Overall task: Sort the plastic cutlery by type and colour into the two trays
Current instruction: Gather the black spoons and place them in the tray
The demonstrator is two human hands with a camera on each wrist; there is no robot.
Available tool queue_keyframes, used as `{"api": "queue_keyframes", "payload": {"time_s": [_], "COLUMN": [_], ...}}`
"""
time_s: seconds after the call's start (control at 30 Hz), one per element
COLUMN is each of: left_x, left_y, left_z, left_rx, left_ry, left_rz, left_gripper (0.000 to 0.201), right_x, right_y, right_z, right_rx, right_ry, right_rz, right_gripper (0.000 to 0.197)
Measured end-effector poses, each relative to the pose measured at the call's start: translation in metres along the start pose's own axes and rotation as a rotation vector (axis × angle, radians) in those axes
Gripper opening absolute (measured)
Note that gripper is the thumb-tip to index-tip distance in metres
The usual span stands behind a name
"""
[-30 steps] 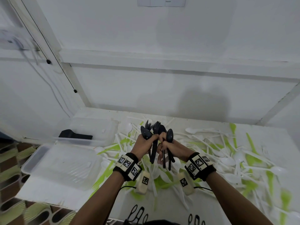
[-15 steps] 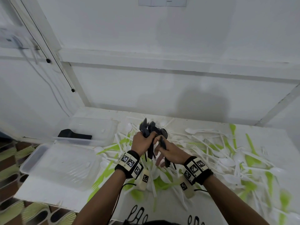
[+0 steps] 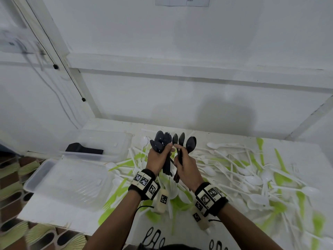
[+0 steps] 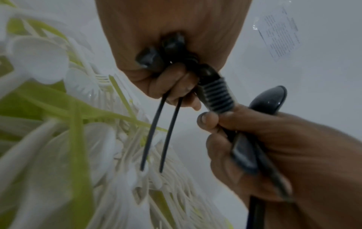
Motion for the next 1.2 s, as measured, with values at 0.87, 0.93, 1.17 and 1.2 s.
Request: {"api": "queue_keyframes", "payload": {"time_s": [0.87,0.93,1.17,1.2], "left_x": [0.025,0.020,0.019,0.019], "left_y": [-0.020,-0.020,-0.019,-0.021], "left_z": [0.017,0.011,0.015,0.013], "left_rx": [-0.020,-0.043,-0.071,-0.072], "left_ry": [0.020,-0.006,-0.014,0.000], "left_rz": [-0.184,-0.138,-0.139,-0.151], "left_gripper": [0.028,0.031,0.022,0.021], "right_x": [-0.005,-0.008,-0.013,-0.013], "right_y": [0.001,0.003,0.010,0.012], "right_z": [0.018,0.019,0.025,0.022], "right_rx": [0.091,0.112,0.289,0.277], "right_ry": [-0.014,-0.001,0.195,0.144], "right_rz": [0.036,0.042,0.009,-0.007], "right_gripper": [0.025,0.022,0.029,0.024]}}
Point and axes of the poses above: each hand's wrist, its own y-axis towards the middle knuckle, its own x-axis out of the palm, z = x × y, the point moved 10 cm from there along y, towards the middle knuckle, and after that the axes turned 8 degrees about x, right-handed, at the moved point
